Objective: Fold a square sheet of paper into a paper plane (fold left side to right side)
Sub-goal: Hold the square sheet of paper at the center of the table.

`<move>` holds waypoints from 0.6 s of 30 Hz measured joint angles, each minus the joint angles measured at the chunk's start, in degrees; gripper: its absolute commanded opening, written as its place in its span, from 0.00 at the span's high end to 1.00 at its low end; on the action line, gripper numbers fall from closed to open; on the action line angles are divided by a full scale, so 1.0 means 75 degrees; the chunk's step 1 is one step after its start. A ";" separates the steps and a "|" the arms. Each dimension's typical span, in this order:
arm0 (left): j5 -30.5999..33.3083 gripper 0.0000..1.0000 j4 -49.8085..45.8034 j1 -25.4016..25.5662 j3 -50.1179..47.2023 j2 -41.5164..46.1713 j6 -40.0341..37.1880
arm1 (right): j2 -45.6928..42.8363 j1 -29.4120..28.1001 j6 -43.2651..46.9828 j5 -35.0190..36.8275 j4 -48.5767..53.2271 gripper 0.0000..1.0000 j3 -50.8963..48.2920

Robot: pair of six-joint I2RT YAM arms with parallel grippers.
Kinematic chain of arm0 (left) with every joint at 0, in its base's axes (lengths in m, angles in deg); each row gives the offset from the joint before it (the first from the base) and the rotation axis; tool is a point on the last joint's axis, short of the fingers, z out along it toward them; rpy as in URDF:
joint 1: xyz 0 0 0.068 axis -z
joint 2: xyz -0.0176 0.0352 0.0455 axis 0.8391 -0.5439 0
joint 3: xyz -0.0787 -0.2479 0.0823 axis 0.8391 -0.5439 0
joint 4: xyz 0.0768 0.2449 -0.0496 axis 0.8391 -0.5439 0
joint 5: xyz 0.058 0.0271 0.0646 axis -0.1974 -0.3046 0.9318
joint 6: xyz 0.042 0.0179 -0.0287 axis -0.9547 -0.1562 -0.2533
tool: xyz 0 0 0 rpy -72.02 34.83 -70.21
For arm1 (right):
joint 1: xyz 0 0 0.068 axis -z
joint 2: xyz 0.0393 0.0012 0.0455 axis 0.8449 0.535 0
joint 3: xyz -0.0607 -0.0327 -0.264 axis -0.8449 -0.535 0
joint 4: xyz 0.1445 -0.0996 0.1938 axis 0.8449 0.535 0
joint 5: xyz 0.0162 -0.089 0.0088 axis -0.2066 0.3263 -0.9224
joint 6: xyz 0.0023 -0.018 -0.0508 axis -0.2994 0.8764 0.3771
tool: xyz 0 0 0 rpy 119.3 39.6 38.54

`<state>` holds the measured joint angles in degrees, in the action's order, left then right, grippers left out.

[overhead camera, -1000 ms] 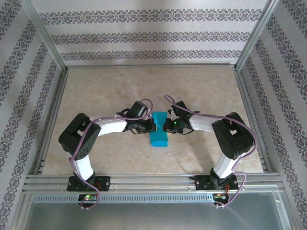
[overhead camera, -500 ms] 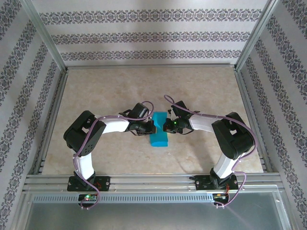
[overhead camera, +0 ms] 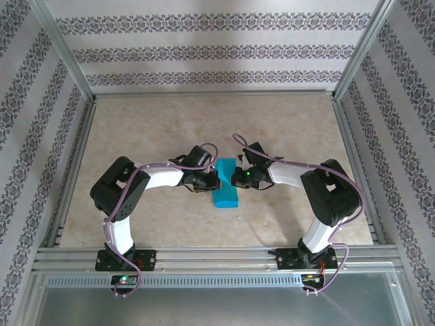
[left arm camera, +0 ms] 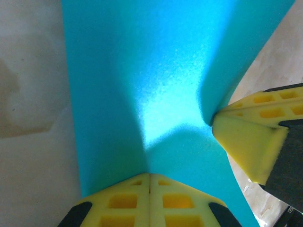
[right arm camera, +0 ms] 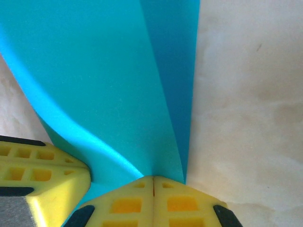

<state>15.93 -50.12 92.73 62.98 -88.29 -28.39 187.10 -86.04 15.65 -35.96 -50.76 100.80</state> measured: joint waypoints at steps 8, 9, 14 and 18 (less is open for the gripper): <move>-0.0003 0.93 -0.0044 0.0000 0.0035 -0.0020 0.0000 | -0.0032 -0.0058 -0.0297 -0.0408 -0.0539 1.00 0.0015; -0.0003 0.94 -0.0044 0.0000 0.0035 -0.0023 0.0000 | 0.0006 -0.0087 -0.0335 -0.0425 -0.0621 1.00 0.0044; -0.0003 0.94 -0.0041 0.0000 0.0035 -0.0023 0.0000 | 0.0411 -0.0154 -0.0463 -0.0612 -0.1064 1.00 0.0321; -0.0003 0.93 -0.0047 0.0000 0.0061 -0.0041 0.0000 | 0.0717 -0.0192 -0.0548 -0.0688 -0.1271 1.00 0.0589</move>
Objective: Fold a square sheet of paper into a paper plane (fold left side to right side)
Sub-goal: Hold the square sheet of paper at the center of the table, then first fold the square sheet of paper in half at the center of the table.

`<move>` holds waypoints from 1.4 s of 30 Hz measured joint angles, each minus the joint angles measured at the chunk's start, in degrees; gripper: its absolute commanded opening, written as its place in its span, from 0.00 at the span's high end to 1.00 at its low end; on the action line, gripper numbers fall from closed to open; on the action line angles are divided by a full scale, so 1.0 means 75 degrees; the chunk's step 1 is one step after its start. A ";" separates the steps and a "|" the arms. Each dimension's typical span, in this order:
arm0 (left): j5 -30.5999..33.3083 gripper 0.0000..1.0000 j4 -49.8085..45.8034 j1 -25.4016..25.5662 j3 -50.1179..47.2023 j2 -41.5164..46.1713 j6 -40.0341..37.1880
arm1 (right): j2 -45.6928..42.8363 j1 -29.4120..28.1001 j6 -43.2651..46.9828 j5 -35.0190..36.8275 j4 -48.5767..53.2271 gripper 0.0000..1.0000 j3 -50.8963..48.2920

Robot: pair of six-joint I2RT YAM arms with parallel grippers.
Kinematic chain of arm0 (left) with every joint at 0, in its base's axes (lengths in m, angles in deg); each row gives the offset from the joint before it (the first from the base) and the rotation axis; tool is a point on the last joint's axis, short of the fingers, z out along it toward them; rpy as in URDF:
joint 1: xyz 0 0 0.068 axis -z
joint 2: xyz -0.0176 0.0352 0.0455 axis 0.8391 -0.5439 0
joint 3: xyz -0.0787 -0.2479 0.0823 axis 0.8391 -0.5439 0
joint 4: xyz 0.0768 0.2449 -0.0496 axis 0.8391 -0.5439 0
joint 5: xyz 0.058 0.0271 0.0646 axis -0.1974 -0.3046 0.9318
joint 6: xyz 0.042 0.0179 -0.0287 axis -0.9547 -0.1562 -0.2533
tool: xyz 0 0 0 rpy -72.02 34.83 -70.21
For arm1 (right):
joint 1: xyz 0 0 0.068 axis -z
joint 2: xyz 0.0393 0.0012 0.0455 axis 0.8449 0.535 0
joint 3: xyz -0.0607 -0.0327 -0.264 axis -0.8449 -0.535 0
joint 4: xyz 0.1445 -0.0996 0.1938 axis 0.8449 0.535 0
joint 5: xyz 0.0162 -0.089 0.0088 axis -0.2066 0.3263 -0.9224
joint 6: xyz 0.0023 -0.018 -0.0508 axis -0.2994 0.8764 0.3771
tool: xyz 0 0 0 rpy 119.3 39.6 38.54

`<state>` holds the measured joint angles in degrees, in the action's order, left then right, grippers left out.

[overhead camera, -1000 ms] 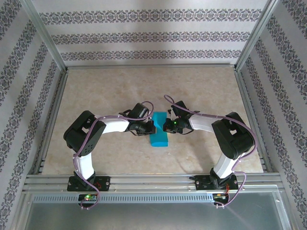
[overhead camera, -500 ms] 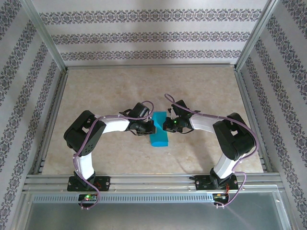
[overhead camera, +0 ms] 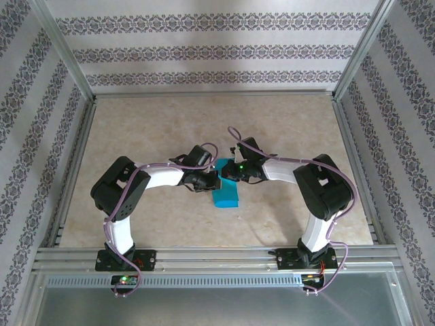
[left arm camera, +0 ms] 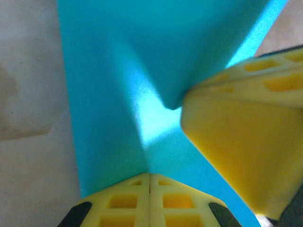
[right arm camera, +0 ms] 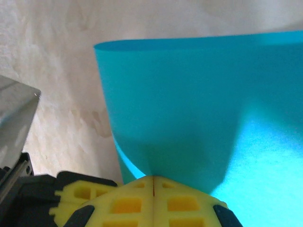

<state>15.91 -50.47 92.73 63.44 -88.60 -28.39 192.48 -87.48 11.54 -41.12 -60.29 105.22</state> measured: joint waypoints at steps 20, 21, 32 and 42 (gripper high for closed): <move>-0.0023 0.93 0.0067 0.0050 -0.0125 0.0070 0.0076 | 0.0577 -0.0009 0.0221 0.0122 0.0315 1.00 0.0396; -0.0026 0.94 0.0082 0.0052 -0.0192 0.0117 0.0096 | 0.0577 -0.0009 0.0236 0.0119 0.0326 1.00 0.0396; -0.0023 0.94 0.0207 0.0280 -0.0901 0.0653 0.0376 | 0.0592 -0.0009 0.0323 0.0093 0.0356 1.00 0.0411; -0.0023 0.93 0.0198 0.0487 -0.1434 0.1110 0.0580 | 0.0597 -0.0009 0.0350 0.0087 0.0353 1.00 0.0411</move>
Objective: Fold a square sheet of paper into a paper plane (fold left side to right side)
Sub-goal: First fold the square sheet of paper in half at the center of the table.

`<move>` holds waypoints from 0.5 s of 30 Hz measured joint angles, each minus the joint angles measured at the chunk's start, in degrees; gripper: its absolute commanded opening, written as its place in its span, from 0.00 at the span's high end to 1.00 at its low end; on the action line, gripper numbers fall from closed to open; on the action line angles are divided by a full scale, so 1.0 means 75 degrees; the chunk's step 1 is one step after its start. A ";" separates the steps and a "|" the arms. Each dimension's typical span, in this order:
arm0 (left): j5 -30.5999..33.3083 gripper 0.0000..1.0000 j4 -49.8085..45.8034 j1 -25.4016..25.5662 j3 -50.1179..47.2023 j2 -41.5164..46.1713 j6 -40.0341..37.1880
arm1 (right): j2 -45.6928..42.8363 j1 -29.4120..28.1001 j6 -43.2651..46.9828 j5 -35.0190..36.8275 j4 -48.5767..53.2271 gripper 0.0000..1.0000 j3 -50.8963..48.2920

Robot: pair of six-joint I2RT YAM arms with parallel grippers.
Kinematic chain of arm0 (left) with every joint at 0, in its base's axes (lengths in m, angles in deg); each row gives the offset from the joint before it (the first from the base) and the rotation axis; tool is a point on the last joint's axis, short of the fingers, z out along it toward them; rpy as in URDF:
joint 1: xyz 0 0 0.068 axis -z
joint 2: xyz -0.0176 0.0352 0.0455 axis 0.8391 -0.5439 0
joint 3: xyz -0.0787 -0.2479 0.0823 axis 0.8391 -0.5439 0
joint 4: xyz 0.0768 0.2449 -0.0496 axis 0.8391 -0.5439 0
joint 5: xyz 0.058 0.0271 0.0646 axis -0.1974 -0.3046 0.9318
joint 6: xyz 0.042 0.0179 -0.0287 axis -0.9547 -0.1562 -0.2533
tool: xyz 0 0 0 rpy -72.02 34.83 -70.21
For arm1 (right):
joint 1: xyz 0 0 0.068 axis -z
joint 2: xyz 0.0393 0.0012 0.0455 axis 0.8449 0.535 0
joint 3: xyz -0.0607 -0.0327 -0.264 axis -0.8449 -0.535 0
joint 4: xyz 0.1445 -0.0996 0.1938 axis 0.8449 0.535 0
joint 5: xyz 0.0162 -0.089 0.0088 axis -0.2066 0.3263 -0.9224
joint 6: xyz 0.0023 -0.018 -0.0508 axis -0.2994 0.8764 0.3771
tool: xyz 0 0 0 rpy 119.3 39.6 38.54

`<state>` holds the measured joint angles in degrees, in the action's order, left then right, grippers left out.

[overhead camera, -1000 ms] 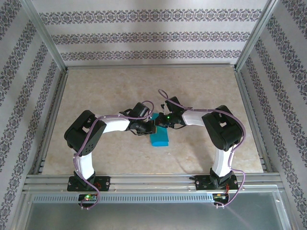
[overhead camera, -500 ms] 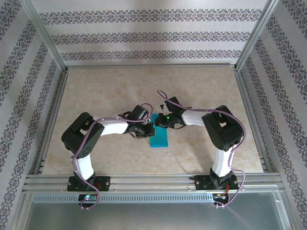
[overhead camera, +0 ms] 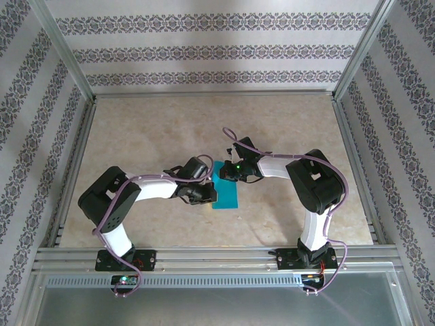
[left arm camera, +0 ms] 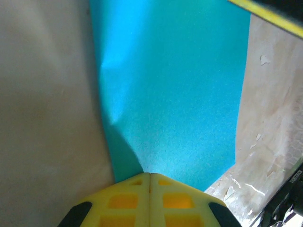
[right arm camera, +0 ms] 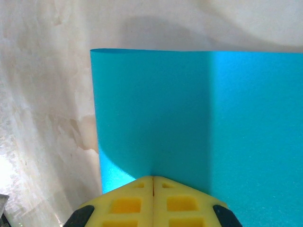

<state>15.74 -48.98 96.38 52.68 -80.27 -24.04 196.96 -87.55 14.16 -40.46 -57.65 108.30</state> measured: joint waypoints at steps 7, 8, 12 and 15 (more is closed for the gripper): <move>-0.0012 0.93 -0.0414 0.0175 -0.0189 0.0297 0.0020 | 0.0000 0.0000 0.0000 0.0000 0.0000 1.00 0.0000; -0.0006 0.93 -0.0458 0.0201 -0.0204 0.0323 0.0017 | 0.0000 0.0000 0.0000 0.0000 0.0000 1.00 0.0000; -0.0003 0.93 -0.0624 0.0265 -0.0216 0.0382 0.0017 | 0.0000 0.0000 0.0000 -0.0003 0.0000 1.00 0.0000; 0.0000 0.93 -0.0743 0.0315 -0.0224 0.0425 0.0017 | 0.0000 0.0000 0.0000 -0.0003 0.0009 1.00 0.0006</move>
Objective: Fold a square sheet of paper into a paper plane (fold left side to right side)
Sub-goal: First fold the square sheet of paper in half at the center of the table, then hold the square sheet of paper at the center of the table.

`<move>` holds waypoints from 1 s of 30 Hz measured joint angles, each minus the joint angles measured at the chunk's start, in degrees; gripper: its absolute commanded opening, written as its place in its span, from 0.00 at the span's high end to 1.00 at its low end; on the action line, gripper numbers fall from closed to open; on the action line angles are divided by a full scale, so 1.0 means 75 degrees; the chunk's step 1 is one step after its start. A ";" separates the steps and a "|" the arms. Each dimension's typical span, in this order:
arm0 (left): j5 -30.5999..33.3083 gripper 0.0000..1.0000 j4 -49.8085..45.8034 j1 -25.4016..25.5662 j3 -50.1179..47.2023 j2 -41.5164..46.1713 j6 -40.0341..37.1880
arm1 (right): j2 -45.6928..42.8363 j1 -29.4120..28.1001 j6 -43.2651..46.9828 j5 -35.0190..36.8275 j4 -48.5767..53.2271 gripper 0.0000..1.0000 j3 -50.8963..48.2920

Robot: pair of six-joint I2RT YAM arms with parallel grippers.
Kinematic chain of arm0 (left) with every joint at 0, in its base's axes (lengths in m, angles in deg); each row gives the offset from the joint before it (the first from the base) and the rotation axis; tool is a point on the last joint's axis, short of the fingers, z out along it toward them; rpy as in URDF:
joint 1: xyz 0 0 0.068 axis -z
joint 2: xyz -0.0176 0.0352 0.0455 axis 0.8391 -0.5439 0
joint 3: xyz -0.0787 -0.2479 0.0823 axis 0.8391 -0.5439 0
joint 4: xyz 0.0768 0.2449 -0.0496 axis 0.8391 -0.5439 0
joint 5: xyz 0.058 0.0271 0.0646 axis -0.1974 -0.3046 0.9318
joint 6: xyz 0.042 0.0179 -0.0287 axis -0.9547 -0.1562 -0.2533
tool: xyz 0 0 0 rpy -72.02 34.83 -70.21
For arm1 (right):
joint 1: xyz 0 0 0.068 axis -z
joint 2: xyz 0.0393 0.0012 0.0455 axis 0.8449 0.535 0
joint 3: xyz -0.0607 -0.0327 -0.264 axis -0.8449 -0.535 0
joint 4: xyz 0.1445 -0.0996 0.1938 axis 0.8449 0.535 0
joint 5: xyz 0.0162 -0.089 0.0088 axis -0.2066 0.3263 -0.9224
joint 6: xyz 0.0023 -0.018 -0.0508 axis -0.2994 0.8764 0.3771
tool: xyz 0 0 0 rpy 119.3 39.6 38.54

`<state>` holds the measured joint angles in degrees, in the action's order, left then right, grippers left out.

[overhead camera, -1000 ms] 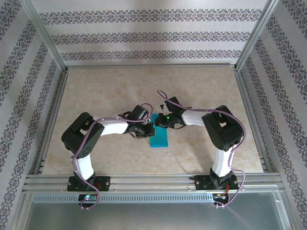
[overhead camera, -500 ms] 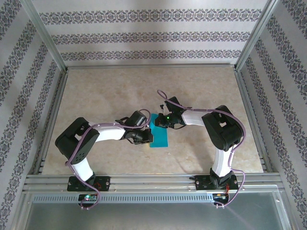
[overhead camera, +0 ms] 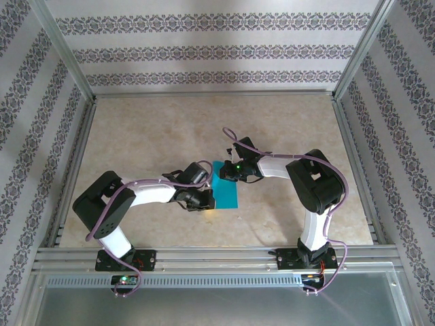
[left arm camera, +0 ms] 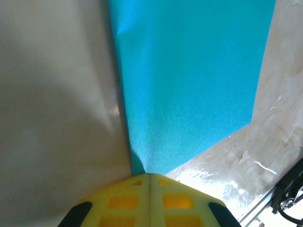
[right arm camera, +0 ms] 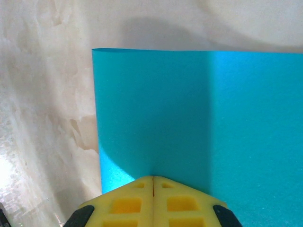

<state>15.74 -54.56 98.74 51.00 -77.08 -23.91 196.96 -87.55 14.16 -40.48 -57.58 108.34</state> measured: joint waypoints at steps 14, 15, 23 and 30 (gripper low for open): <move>-0.0201 0.94 -0.0420 -0.0487 0.0399 0.0758 -0.0006 | 0.0003 0.0000 0.0038 -0.0020 0.0038 1.00 0.0023; -0.0259 0.94 -0.0361 -0.0606 0.0493 0.0705 -0.0009 | 0.0003 0.0000 0.0038 -0.0020 0.0038 1.00 0.0023; -0.0525 0.94 -0.0029 -0.0825 0.1192 -0.0536 -0.0146 | 0.0003 0.0000 0.0055 -0.0020 0.0038 1.00 0.0023; -0.0577 0.95 0.0026 -0.0825 0.1550 -0.1250 -0.0268 | 0.0003 -0.0003 0.0055 -0.0020 0.0038 1.00 0.0023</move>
<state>11.41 -54.36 92.56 62.63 -86.46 -25.92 196.98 -87.57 14.58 -40.63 -57.30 108.52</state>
